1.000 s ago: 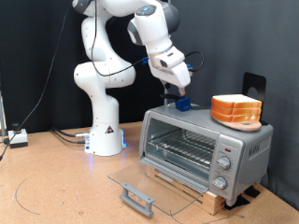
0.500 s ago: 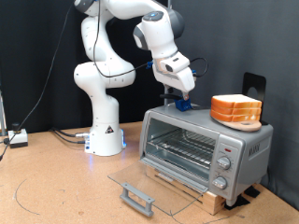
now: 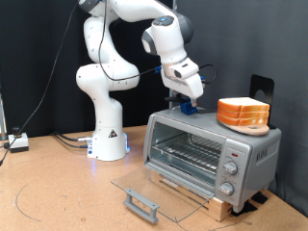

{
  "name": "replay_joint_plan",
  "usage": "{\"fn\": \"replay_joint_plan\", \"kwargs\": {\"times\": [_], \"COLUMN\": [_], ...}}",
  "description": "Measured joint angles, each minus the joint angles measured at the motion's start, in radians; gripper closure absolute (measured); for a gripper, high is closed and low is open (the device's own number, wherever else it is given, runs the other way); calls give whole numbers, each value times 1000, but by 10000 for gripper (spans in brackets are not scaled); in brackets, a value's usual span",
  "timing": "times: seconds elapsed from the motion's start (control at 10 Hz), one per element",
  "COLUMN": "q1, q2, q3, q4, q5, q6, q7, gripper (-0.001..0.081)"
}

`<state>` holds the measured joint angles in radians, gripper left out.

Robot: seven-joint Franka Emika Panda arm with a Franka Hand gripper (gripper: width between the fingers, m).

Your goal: Make a piece of toast with the oven

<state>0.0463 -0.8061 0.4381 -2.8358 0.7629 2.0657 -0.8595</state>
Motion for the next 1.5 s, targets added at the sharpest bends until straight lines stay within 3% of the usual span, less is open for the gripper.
{"fn": "replay_joint_plan", "kwargs": {"times": [0.5, 1.1, 1.2, 1.3, 1.4, 1.5], "q1": [-4, -4, -5, -6, -7, -8], "q2": [38, 73, 74, 74, 74, 74], "q3": [54, 60, 60, 60, 60, 60], "q4": [-2, 3, 3, 3, 4, 4], "q5": [24, 44, 44, 44, 44, 44], "q6": [49, 84, 85, 85, 85, 85], "q7": [73, 80, 80, 80, 80, 80], "gripper": [-1, 26, 206, 206, 403, 404]}}
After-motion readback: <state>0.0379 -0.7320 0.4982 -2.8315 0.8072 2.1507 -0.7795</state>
